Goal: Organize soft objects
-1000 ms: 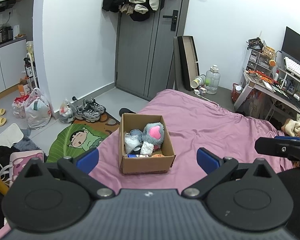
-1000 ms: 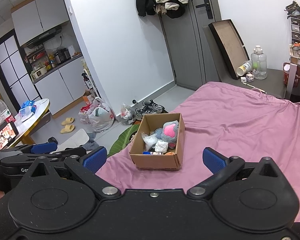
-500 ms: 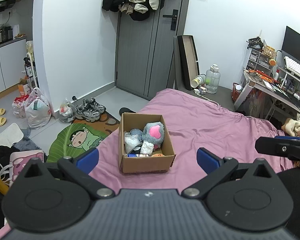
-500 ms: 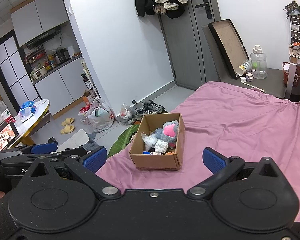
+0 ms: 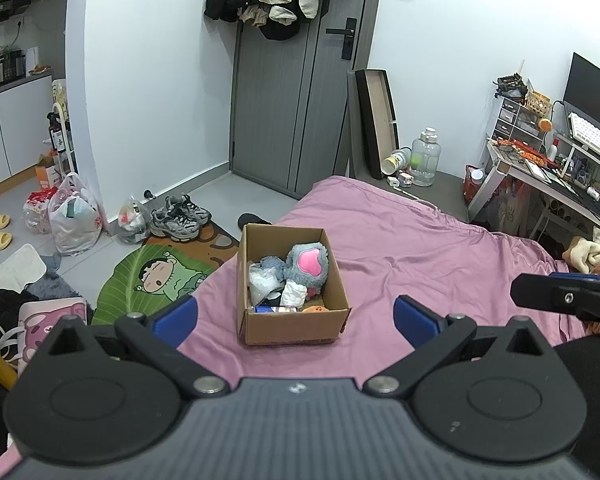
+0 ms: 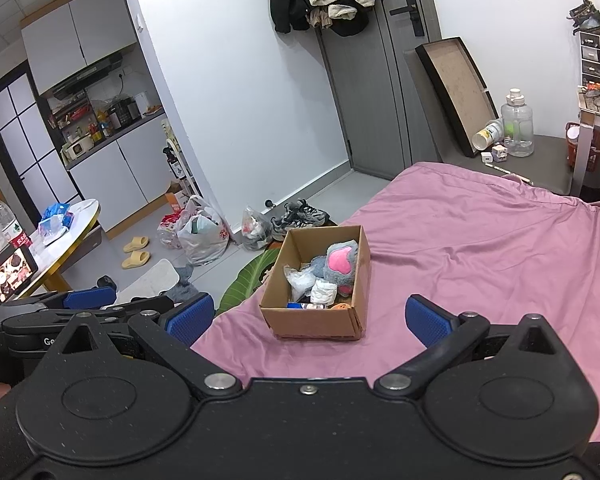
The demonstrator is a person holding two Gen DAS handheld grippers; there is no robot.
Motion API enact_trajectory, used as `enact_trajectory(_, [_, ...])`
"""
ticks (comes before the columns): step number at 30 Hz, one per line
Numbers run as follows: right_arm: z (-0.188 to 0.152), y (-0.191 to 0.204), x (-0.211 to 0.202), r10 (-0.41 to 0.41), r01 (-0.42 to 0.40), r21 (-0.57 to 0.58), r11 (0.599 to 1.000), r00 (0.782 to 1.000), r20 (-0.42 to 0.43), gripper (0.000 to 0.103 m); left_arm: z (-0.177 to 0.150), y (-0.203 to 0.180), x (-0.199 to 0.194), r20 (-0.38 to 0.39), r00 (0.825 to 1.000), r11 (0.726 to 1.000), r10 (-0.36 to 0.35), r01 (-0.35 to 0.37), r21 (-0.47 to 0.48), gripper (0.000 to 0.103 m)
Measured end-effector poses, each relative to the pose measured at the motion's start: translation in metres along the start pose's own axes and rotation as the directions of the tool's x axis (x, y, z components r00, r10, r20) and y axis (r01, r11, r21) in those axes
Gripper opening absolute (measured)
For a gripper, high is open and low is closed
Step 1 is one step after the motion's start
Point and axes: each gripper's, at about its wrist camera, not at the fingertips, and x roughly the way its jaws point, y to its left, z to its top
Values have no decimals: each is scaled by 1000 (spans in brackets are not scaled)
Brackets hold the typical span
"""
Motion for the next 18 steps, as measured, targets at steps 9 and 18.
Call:
enact_trajectory(9, [0,0,0,2,-2,1,1000,1000,0,103,0,1,0,0,1000,1000,1,-1,-1,103])
enact_trajectory(18, [0,1,0,2,-2,1,1000,1000,-1,103,1,1,1,-1,1000,1000,-3,3,-4,103])
